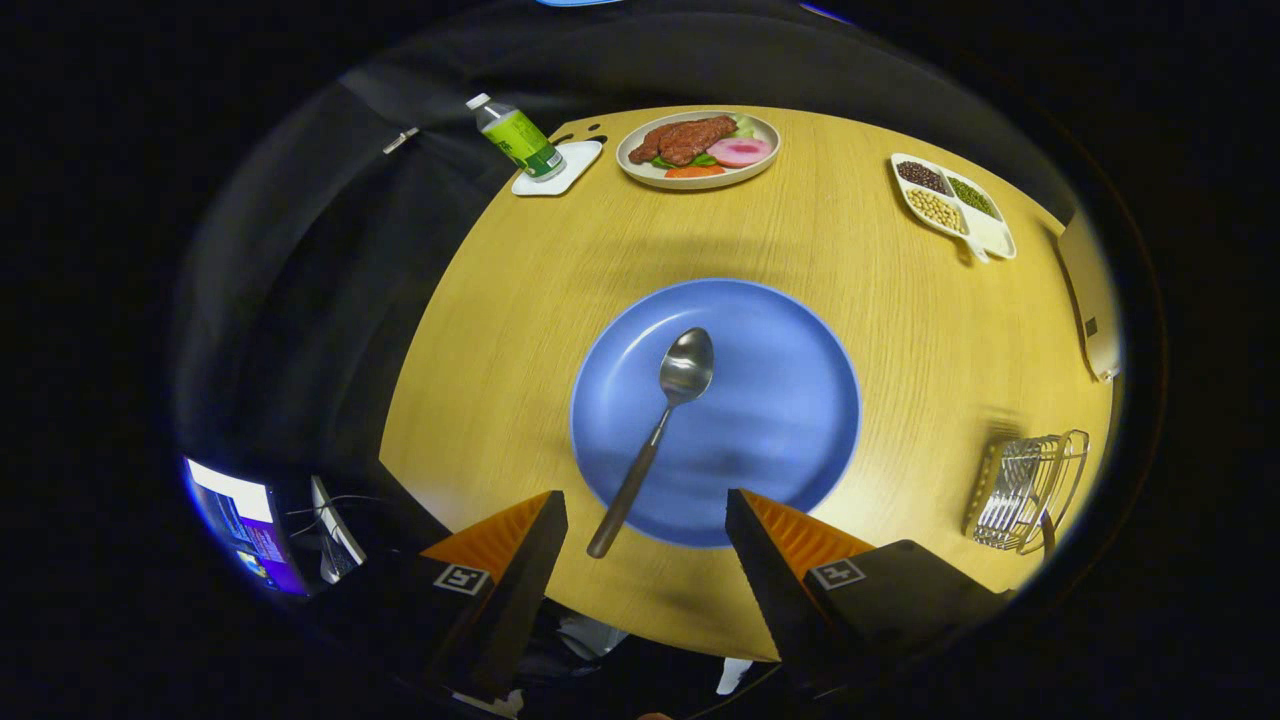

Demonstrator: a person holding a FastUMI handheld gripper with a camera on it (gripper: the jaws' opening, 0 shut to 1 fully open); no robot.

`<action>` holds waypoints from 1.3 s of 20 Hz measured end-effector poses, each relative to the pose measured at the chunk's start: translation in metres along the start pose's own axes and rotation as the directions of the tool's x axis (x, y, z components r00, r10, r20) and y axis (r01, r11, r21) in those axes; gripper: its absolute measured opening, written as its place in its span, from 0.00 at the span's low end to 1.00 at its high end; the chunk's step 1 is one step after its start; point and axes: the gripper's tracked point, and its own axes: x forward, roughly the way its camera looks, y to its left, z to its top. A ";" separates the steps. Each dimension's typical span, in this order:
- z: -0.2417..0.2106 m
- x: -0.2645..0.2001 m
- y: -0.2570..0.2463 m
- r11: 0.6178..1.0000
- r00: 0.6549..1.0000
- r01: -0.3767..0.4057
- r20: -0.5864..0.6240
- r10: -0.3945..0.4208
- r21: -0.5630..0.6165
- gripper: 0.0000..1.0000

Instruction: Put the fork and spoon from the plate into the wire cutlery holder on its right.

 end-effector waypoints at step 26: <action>-0.020 0.060 -0.015 0.996 0.993 -0.003 -0.117 0.013 0.087 0.12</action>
